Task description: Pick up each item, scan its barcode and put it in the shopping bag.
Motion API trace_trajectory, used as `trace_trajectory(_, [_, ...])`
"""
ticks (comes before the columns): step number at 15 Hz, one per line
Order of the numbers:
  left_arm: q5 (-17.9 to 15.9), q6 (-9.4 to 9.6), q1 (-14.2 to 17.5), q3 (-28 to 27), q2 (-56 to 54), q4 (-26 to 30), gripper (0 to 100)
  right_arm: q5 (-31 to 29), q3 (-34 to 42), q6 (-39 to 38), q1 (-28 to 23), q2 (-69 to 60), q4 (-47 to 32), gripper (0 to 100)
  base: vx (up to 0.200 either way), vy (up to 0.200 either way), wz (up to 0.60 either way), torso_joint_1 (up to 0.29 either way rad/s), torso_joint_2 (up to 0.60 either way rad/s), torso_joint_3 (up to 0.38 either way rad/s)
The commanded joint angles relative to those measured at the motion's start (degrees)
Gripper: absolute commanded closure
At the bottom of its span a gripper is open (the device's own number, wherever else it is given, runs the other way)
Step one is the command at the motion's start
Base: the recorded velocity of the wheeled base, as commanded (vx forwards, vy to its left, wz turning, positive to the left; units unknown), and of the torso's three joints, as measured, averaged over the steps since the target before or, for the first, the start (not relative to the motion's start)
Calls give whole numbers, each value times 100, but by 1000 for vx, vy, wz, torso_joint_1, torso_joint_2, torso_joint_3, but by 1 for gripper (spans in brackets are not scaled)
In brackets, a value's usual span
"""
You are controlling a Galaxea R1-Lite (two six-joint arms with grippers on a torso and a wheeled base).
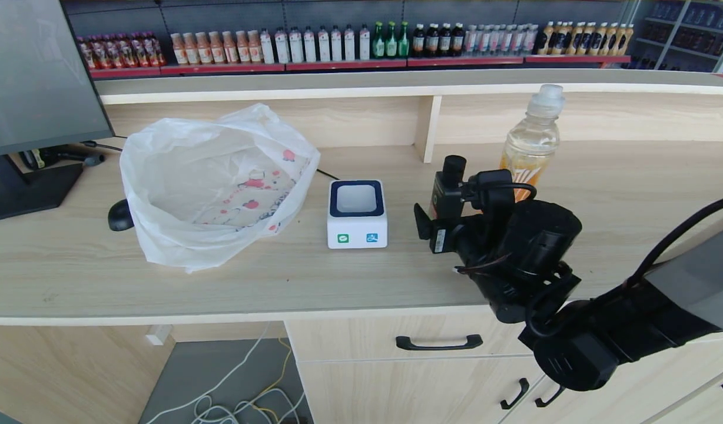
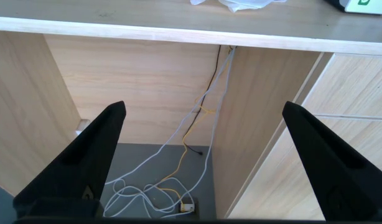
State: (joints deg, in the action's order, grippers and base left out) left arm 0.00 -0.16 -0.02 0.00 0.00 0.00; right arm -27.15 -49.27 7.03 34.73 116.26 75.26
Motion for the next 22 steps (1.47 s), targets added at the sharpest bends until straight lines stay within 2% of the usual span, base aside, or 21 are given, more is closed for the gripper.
trace_trajectory(1, [0,-2,-6,0,0,0,0,8,-74,0,-1,63,-3,0,0,0,0,0,0,0])
trace_trajectory(10, [0,-2,2,0,0,0,0,104,-583,0,-133,520,-3,0,0,0,0,0,0,0])
trace_trajectory(15, [0,-2,2,0,0,0,0,157,-601,-9,-274,503,6,0,0,0,0,0,0,0])
trace_trajectory(22, [0,-2,-6,0,0,0,0,535,-645,0,-432,503,6,0,0,0,0,0,0,0])
